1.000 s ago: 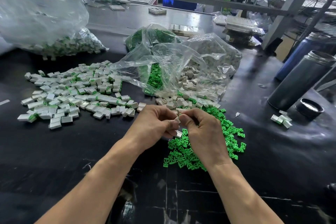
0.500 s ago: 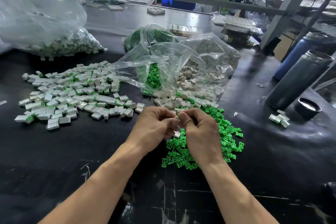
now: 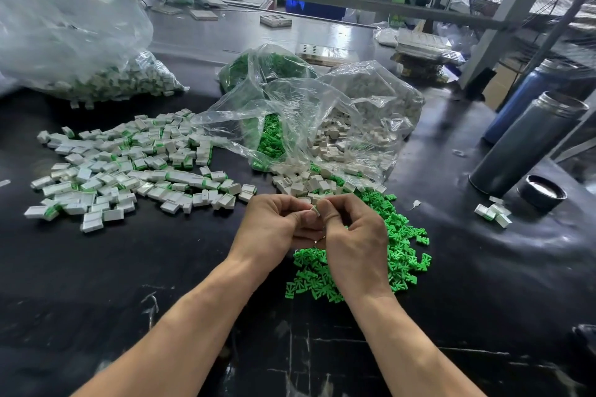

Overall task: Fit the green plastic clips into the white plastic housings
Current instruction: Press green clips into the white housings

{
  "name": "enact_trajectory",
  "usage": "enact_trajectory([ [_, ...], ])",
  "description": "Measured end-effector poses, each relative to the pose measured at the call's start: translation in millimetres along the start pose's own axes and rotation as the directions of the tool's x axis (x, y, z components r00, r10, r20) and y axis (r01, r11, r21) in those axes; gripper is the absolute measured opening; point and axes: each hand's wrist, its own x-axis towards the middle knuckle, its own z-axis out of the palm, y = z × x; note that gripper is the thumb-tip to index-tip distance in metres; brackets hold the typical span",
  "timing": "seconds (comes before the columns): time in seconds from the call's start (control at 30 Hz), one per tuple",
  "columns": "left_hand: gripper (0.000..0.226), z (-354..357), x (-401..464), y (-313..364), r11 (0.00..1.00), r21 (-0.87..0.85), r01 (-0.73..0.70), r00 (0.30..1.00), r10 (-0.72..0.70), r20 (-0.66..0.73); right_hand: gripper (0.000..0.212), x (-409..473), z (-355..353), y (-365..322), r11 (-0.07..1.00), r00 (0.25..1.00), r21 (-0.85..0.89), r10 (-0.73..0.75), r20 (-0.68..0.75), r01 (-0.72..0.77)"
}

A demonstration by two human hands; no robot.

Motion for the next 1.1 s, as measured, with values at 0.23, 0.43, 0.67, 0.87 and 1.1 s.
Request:
enact_trajectory([
  [0.23, 0.009, 3, -1, -1, 0.997, -0.071, 0.01, 1.0, -0.012, -0.022, 0.019, -3, 4, -1, 0.998, 0.998, -0.007, -0.062, -0.031, 0.062],
  [0.43, 0.015, 1, 0, 1, 0.999, 0.028, -0.024, 0.999, 0.025, -0.02, 0.02, 0, -2, -2, 0.999, 0.998, -0.026, -0.039, 0.041, 0.04],
  [0.67, 0.014, -7, 4, -3, 0.964, 0.254, -0.073, 0.997, 0.074, 0.004, 0.023, 2, -10, -6, 0.987, 0.988, -0.151, -0.039, 0.151, 0.062],
  [0.87, 0.008, -6, 5, 6, 0.968, 0.228, -0.101, 0.995, 0.099, 0.022, 0.021, 5, -13, -5, 0.99, 0.988, -0.11, -0.067, 0.138, 0.082],
  [1.1, 0.003, -4, 6, 9, 0.943, 0.245, -0.224, 0.975, 0.22, 0.042, 0.047, 10, -8, -9, 0.997, 0.996, -0.033, 0.069, 0.063, -0.067],
])
